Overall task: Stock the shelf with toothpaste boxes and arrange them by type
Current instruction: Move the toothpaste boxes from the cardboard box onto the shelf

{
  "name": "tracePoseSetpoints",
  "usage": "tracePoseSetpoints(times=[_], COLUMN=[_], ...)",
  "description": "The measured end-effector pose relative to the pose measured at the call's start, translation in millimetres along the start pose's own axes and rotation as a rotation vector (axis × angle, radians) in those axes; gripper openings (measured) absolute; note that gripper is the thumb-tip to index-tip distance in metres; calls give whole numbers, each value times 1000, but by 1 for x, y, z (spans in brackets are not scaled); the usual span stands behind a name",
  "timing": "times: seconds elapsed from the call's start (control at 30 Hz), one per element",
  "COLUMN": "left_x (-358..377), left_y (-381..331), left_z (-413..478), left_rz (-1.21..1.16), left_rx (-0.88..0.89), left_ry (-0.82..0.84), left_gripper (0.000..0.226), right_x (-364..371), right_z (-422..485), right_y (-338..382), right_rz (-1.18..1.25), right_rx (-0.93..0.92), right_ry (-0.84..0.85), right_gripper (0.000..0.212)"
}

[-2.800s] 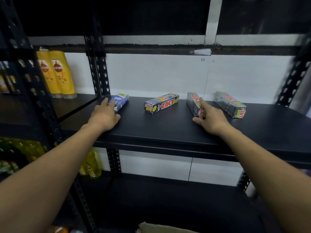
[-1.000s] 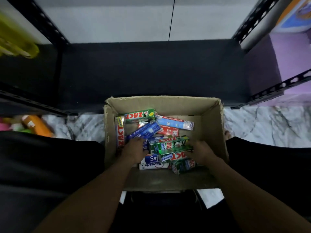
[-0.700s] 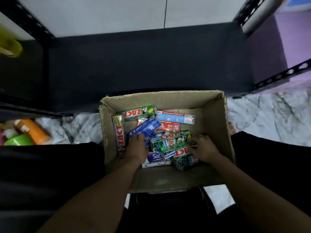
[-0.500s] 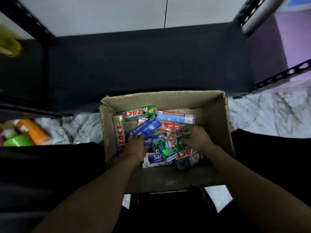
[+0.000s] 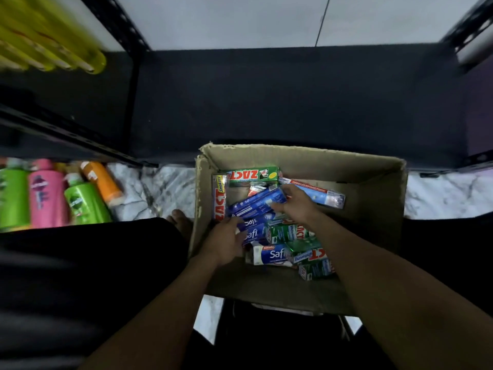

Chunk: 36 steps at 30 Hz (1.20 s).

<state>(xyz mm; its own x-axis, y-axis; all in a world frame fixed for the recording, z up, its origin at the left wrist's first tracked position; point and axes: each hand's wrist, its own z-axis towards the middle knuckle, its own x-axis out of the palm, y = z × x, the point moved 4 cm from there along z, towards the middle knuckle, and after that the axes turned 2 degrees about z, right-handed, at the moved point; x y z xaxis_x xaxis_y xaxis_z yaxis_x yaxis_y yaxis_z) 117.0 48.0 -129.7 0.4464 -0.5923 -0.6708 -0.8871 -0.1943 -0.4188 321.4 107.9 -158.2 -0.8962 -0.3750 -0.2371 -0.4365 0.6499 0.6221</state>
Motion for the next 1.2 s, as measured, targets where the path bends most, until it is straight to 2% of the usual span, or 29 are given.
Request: tracePoseSetpoints(times=[0.03,0.13,0.17,0.27,0.4,0.5,0.63,0.73,0.8,0.93,1.2], left_x=[-5,-16,-17,-17,-16,-24,-46,-66,-83,-125,-209], left_y=[-2,-10,-11,-8,-11,-18,-31,-42,-49,-79,-171], left_z=[-3,-8,-8,-11,-17,-20,-25,-33,-39,-57,-126], left_rz=[-73,-310,-347,-419,-514,-446,-363,-274,-184,-115,-21], left_rx=[-13,-57,-68,-111,-175,-133,-32,41,92,196,458], left_ry=[-47,-151,-168,-187,-139,-157,-167,-145,-136,-168,-216], left_gripper=[34,24,21,19,22,18,21,18,16,12,15], right_x=[2,8,10,12,17,15,5,-16,-37,-80,-157], right_z=[1,25,27,18,11,3,-18,-44,-60,-106,-241], right_y=[2,-12,-13,-4,-3,4,30,50,58,70,115], right_rz=[28,89,110,95,56,78,-10,-164,-199,-132,-139], right_rx=[17,29,28,36,-20,-64,-252,-386,-414,-434,-654], right_ry=[4,-6,-8,-49,-46,-57,-84,-151,-196,-238,-376], right_gripper=[52,74,73,49,49,46,53,38,30,25,22])
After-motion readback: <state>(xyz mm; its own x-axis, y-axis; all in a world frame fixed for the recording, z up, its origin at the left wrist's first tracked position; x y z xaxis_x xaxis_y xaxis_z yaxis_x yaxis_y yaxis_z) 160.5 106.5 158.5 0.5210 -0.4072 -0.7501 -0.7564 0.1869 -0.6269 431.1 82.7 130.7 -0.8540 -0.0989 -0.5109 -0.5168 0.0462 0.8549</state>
